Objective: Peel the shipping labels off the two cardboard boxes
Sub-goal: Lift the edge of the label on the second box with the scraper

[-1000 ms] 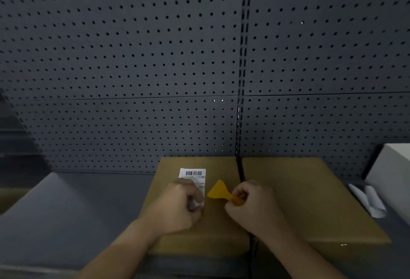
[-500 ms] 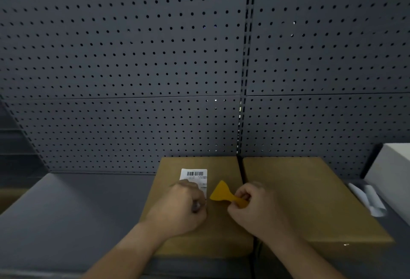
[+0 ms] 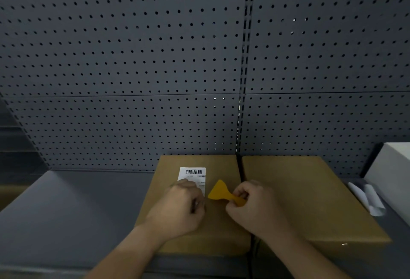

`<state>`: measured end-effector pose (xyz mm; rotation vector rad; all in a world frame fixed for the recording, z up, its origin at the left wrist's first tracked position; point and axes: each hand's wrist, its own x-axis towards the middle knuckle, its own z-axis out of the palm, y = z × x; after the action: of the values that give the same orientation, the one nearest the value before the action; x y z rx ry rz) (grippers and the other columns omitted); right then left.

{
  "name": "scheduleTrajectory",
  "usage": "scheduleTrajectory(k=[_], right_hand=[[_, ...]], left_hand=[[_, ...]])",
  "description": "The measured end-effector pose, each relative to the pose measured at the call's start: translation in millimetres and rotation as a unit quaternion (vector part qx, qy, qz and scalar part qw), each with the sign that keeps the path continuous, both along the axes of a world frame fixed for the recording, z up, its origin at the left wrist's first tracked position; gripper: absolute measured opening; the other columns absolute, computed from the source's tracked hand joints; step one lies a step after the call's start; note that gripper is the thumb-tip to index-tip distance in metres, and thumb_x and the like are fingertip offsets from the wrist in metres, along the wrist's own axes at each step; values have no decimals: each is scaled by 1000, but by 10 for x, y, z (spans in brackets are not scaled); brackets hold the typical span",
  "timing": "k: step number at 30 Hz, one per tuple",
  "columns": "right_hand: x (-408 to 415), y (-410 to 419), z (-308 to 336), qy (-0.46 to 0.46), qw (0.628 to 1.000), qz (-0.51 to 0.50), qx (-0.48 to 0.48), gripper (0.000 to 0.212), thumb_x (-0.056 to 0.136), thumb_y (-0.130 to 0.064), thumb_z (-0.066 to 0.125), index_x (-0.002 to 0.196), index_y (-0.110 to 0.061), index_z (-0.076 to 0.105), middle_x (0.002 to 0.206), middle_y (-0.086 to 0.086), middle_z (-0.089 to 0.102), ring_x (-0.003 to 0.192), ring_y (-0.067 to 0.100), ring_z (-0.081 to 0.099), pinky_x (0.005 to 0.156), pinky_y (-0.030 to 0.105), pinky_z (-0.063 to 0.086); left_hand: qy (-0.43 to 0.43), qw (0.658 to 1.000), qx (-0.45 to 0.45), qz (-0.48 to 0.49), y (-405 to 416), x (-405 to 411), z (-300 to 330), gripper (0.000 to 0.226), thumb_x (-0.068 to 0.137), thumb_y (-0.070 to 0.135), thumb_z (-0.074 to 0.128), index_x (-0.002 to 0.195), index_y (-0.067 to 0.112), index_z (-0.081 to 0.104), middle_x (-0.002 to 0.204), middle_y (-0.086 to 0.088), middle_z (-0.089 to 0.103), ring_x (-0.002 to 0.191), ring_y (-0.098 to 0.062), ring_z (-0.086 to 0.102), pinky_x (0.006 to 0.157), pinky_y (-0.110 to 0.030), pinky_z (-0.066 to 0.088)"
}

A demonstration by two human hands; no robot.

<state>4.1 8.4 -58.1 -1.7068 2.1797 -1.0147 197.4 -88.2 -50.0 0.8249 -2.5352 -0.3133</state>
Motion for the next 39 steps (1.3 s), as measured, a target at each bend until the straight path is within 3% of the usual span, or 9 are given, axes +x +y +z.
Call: scheduleTrajectory(k=[4,9,15,18,24,28,31,35,39], right_hand=[[9,3,22,4,1000,5,3,13,78,-35,72,83,-28,62,82,-13,55,68,4,55,53,17,43],[26,17,36,-5,1000,-5,11,12,77,-35,72,82,-28,63,84,-13,56,74,6,59,59,20,51],[52,9,34,-31,999,-24,28,10,75,-37,71,81,-31,65,84,-13,61,73,6,61,58,20,53],[65,20,41,-30,999,-30,31,11,76,-36,72,83,-30,66,86,-13,61,75,6,62,59,18,52],[69,52,114,-20,999,-22,36,10,77,-35,72,84,-28,68,86,-14,62,78,4,61,63,19,54],[48,124,163,-13,998,15,65,13,81,-36,69,93,-30,69,87,-16,61,74,-1,57,54,11,42],[51,184,185,-23,994,50,90,13,84,-37,67,95,-31,70,87,-15,62,70,0,58,56,14,46],[78,227,171,-23,993,86,81,18,85,-38,67,99,-31,75,92,-17,60,82,1,60,71,17,53],[201,206,150,-31,991,108,66,19,84,-38,65,94,-28,78,86,-14,62,78,4,61,65,17,52]], left_hand=[[11,1000,8,2,-4,16,-6,12,76,25,63,80,20,72,79,10,64,81,-3,54,71,-18,48],[23,1000,4,2,-13,22,-82,12,77,24,58,72,21,68,71,11,61,76,-4,53,67,-25,51],[55,998,20,1,-12,61,-119,9,73,24,66,79,22,73,77,13,64,81,-3,53,70,-18,49],[56,998,12,4,-30,46,-148,5,75,22,67,77,21,72,78,12,64,82,-5,54,72,-25,53],[63,998,31,-6,-19,66,-140,23,77,32,53,81,22,73,80,12,66,85,-6,56,73,-25,52],[82,995,48,-20,-27,55,-129,6,72,19,66,73,21,72,77,14,66,81,0,56,71,-14,48],[96,992,79,-10,-32,39,-128,7,71,12,67,70,19,70,75,13,66,80,1,56,68,-6,40],[100,990,102,-1,-47,24,-131,12,71,6,69,69,18,69,79,12,64,82,-5,57,68,-9,42],[103,986,132,14,-47,23,-114,14,74,3,73,69,16,70,86,9,63,86,-8,59,68,-10,44]])
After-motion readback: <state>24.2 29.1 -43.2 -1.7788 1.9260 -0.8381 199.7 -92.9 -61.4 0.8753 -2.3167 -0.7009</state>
